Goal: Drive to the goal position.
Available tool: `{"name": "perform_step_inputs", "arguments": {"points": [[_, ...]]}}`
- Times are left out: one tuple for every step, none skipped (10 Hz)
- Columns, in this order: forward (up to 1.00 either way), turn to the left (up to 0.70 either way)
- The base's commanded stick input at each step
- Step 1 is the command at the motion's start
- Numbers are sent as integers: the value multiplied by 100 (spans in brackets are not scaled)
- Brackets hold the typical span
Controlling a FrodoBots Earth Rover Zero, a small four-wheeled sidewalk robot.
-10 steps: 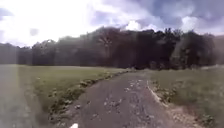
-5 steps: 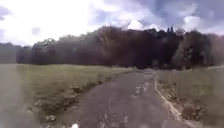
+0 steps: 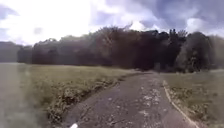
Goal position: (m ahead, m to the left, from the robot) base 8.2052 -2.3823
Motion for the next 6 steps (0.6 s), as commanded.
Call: {"name": "perform_step_inputs", "arguments": {"points": [[100, -40], [100, -40], [100, -40], [100, -40], [100, -18], [100, 0]]}}
